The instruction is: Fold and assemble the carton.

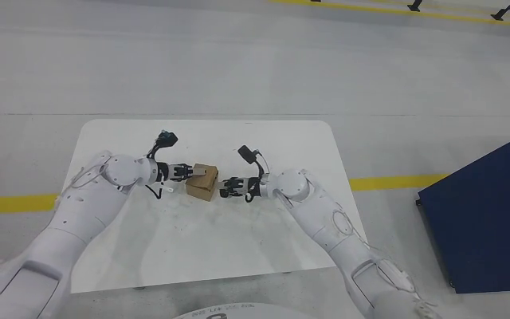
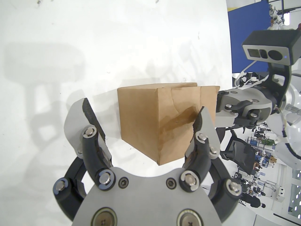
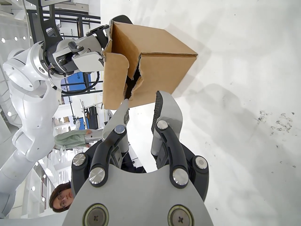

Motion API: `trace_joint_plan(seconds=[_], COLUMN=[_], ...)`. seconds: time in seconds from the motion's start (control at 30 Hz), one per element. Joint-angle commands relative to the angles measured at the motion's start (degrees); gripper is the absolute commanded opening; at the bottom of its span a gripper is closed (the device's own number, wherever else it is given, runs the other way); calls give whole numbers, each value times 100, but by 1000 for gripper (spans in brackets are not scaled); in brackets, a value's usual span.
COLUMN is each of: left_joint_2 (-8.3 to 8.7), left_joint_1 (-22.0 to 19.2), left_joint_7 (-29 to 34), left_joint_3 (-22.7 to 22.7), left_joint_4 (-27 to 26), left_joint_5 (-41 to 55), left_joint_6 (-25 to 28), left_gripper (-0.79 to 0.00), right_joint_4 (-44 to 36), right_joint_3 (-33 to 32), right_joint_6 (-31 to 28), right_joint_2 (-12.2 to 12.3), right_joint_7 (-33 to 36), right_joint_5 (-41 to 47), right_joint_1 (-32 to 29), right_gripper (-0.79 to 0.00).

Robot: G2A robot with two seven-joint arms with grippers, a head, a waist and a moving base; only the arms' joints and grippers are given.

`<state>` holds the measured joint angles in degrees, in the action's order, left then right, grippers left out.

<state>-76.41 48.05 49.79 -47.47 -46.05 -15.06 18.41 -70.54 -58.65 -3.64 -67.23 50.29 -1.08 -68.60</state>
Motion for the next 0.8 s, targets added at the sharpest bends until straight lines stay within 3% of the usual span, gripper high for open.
trace_joint_plan(seconds=[0.0,0.23,0.6,0.77], left_joint_2=[-7,-30,-66,-80], left_joint_1=[-14,-43,-80,-95], left_joint_7=[5,0,21,26], left_joint_3=[5,39,90,103], left_joint_4=[32,90,163,196], left_joint_5=[12,-15,-34,-31], left_joint_6=[10,15,-3,-6], left_gripper=[-40,-43,-28,-22], right_joint_4=[10,33,-43,-10], right_joint_3=[28,9,16,126], right_joint_6=[-20,-126,-123,-35], right_joint_2=[-5,-5,17,-8], right_joint_7=[17,-53,36,48], right_joint_5=[2,87,57,4], right_joint_1=[20,12,-16,69], right_gripper=[-523,-465,-483,-529])
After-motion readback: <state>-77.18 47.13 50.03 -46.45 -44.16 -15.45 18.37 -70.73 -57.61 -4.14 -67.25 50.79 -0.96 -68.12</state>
